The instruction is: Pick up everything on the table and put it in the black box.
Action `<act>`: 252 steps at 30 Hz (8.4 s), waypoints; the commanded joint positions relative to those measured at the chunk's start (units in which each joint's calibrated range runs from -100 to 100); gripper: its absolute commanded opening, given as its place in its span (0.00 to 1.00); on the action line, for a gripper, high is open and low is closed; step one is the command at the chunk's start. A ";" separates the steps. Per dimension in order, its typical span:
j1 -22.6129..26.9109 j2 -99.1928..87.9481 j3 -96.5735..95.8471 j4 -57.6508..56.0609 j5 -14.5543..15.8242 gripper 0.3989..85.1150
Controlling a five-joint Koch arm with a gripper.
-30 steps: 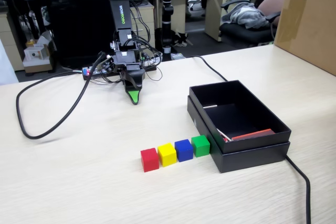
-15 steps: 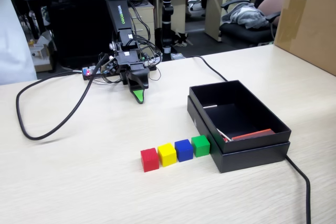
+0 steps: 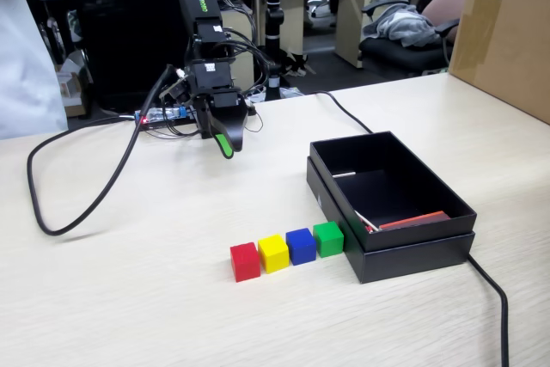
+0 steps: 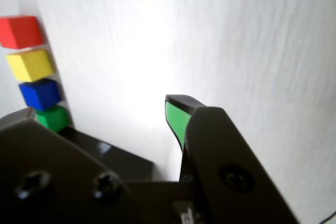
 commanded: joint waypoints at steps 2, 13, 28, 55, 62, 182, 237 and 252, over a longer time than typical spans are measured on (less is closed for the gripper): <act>-0.93 15.02 19.40 -6.54 0.88 0.56; -2.74 63.10 67.18 -18.63 1.37 0.56; -3.22 103.15 103.45 -29.34 1.27 0.55; -3.32 87.43 101.36 -34.35 0.93 0.08; 4.15 63.56 90.39 -34.27 2.39 0.08; 13.77 110.49 113.96 -37.81 6.30 0.23; 3.57 117.84 120.40 -37.03 3.86 0.52; 2.15 109.11 117.86 -39.02 5.03 0.11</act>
